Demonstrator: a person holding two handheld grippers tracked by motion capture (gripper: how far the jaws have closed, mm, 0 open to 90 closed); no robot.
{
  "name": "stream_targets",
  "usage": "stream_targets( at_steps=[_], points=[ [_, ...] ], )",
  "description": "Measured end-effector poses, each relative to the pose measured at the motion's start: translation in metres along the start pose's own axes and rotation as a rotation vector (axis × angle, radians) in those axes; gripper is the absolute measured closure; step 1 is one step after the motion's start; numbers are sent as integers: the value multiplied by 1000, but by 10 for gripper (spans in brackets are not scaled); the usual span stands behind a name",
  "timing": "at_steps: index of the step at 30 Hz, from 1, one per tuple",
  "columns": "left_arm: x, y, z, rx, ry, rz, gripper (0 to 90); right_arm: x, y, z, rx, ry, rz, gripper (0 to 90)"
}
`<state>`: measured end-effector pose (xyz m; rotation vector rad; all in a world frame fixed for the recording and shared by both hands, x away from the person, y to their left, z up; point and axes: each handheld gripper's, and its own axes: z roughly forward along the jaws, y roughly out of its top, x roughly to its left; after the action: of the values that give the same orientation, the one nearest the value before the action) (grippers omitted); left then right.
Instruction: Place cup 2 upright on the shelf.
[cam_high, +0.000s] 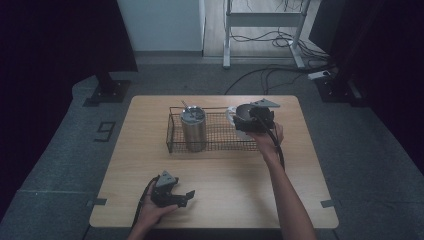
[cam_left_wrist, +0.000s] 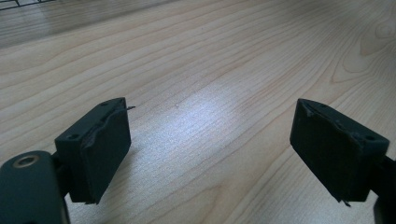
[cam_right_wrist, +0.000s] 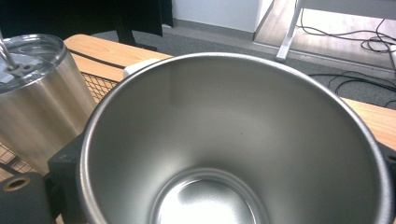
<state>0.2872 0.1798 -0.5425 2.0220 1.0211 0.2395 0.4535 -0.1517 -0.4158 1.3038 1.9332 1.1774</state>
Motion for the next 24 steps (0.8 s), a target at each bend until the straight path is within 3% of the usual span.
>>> stream_targets(
  at_steps=[24],
  points=[
    [2, -2, 1, 5, -1, -6, 127, 0, 2, 35, 56, -7, 7, 67]
  ],
)
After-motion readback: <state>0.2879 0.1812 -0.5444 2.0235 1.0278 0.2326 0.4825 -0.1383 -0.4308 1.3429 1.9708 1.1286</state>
